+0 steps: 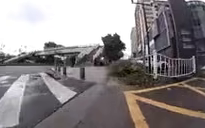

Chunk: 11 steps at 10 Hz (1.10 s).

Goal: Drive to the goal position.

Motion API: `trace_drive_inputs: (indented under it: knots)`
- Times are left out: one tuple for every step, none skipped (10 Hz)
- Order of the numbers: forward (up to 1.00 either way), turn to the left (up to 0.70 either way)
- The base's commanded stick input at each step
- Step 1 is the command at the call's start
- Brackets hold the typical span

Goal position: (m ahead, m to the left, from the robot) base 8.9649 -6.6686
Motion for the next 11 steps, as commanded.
trace_drive_inputs:
  knots:
    - [0.70, 0.02]
    - [0.70, 0.00]
    - [0.70, 0.00]
    - [0.70, 0.00]
    - [0.70, 0.00]
    - [0.70, 0.00]
    - [0.70, 0.00]
    - [0.70, 0.00]
    - [0.70, 0.00]
    - [0.70, 0.00]
    - [0.70, 0.00]
